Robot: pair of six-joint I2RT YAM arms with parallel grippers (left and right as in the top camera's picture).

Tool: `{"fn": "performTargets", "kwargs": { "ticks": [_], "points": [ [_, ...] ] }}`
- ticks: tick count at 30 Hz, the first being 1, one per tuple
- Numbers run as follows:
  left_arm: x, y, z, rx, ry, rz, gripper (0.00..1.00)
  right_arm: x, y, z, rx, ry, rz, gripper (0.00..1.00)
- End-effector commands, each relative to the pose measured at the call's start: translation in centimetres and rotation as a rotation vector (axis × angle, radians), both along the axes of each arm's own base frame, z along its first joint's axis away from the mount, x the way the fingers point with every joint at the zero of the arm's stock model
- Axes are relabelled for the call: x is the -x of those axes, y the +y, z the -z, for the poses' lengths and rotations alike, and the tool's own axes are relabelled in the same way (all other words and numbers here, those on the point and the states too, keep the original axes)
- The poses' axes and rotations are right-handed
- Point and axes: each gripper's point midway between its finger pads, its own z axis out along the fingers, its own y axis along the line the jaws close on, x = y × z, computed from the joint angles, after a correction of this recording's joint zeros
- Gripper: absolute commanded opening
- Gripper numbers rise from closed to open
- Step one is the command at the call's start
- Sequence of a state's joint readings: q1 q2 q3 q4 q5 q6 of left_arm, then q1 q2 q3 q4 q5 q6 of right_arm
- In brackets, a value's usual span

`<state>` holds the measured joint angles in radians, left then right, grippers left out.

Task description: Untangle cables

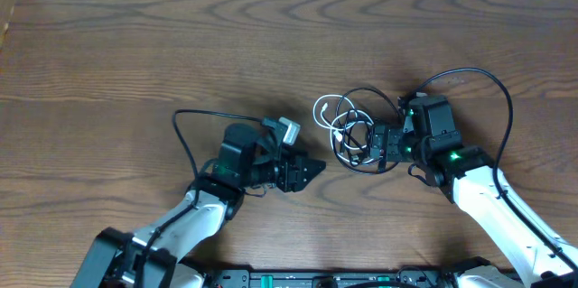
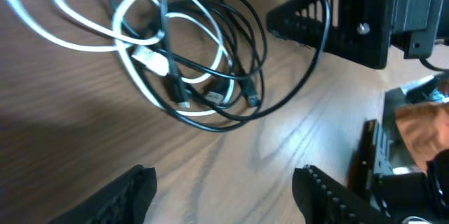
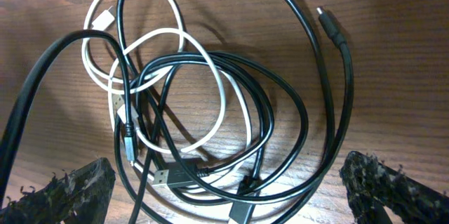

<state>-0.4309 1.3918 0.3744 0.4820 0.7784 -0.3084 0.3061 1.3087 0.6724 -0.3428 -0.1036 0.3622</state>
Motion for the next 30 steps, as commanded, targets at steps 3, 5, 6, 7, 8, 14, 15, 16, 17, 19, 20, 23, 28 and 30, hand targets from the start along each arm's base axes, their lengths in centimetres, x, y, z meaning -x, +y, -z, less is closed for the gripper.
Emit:
{"fn": "performTargets", "kwargs": {
  "ticks": [3,5,6,7,8,14,15,16,17,19,20,23,28,30],
  "points": [
    [1.5,-2.5,0.1,0.019,-0.031,0.088,0.72,0.1,0.6,-0.2,-0.003,-0.008,-0.038,0.99],
    [1.9,-3.4,-0.2,0.032,-0.06,0.118,0.72,0.1,0.6,-0.2,-0.003,-0.009,-0.038,0.99],
    [2.0,-3.8,-0.3,0.038,-0.073,0.128,0.72,0.1,0.6,-0.2,-0.003,-0.008,-0.038,0.99],
    [2.1,-4.1,-0.4,0.043,-0.083,0.137,0.72,0.1,0.6,-0.2,-0.005,-0.008,-0.038,0.99],
    [2.2,-4.3,-0.5,0.048,-0.09,0.143,0.72,0.1,0.7,-0.2,-0.01,-0.006,-0.039,0.99],
    [1.6,-4.5,0.7,0.012,-0.096,0.109,0.72,0.4,1.9,-0.5,-0.068,0.0,-0.078,0.99],
    [1.4,-4.4,0.9,0.004,-0.1,0.097,0.72,0.4,2.0,-0.6,-0.077,-0.002,-0.084,0.99],
    [1.3,-4.5,0.9,0.002,-0.106,0.092,0.72,0.4,2.2,-0.7,-0.085,-0.003,-0.089,0.99],
    [1.0,-4.7,0.7,0.006,-0.126,0.086,0.72,0.4,2.4,-0.8,-0.095,-0.004,-0.095,0.99],
    [0.9,-4.9,0.5,0.015,-0.146,0.085,0.72,0.4,2.6,-0.9,-0.104,-0.006,-0.101,0.99],
    [0.8,-5.1,0.3,0.023,-0.159,0.086,0.72,0.4,2.7,-0.9,-0.109,-0.007,-0.105,0.99],
    [0.6,-5.6,-0.3,0.047,-0.195,0.094,0.72,0.4,3.1,-1.1,-0.129,-0.008,-0.119,0.99],
    [0.1,-5.8,0.2,0.03,-0.204,0.069,0.72,0.5,3.6,-1.3,-0.157,-0.007,-0.137,0.99],
    [0.0,-5.8,0.5,0.026,-0.2,0.068,0.72,0.6,3.7,-1.4,-0.162,-0.006,-0.141,0.99]
  ]
}}
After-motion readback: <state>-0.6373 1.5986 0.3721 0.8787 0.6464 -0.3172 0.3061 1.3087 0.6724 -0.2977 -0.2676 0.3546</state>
